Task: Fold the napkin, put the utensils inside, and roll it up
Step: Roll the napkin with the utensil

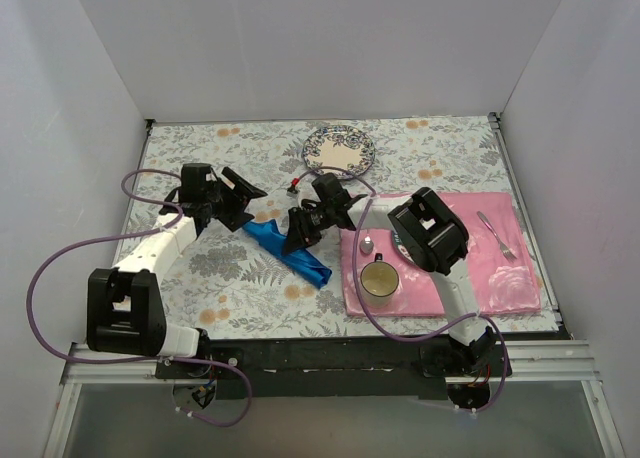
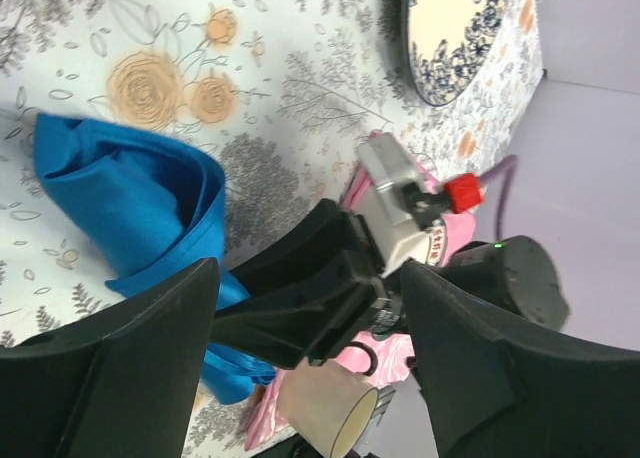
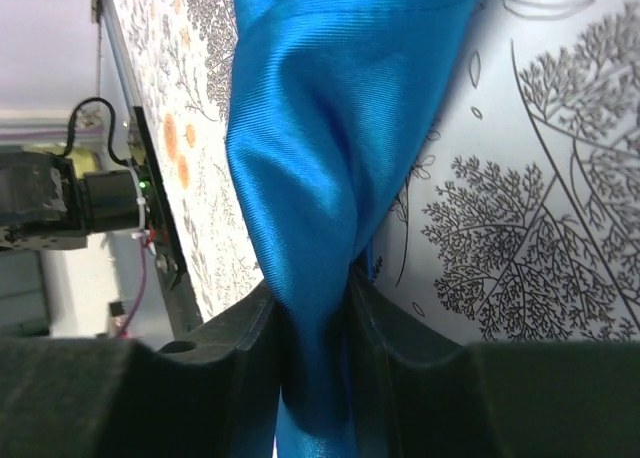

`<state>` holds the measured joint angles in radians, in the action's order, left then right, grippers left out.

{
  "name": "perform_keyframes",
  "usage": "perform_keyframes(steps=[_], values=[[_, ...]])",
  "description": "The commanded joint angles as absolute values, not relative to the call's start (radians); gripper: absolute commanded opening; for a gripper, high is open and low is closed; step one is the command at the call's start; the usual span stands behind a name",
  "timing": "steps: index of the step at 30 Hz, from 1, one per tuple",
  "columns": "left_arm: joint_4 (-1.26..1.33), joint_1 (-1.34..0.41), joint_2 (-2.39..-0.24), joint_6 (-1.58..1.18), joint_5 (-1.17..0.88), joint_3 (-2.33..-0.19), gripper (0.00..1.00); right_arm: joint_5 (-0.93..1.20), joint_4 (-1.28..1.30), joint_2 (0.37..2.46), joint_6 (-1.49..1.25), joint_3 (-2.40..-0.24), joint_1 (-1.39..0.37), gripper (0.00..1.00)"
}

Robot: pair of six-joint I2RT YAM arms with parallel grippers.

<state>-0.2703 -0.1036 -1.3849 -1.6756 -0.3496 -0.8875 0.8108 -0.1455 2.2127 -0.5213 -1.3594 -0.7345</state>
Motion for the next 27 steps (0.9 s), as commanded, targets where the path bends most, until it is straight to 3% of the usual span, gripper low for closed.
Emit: perform_keyframes(steps=[1, 7, 17, 23, 27], values=[[-0.318, -0.103, -1.37, -1.657, -0.31, -0.85, 0.72, 0.72, 0.096, 2.171, -0.31, -1.452, -0.741, 0.39], [-0.328, -0.103, -1.376, -1.652, -0.296, -0.841, 0.72, 0.64, 0.271, 2.174, -0.174, -1.555, -0.773, 0.54], [-0.345, -0.103, -1.373, -1.637, -0.313, -0.839, 0.72, 0.483, 0.403, 2.129, -0.06, -1.632, -0.827, 0.69], [-0.322, -0.103, -1.4, -1.635, -0.308, -0.812, 0.72, 0.45, 0.437, 2.138, -0.032, -1.689, -0.836, 0.7], [-0.308, -0.103, -1.414, -1.64, -0.302, -0.805, 0.72, 0.448, 0.445, 2.149, -0.032, -1.724, -0.85, 0.62]])
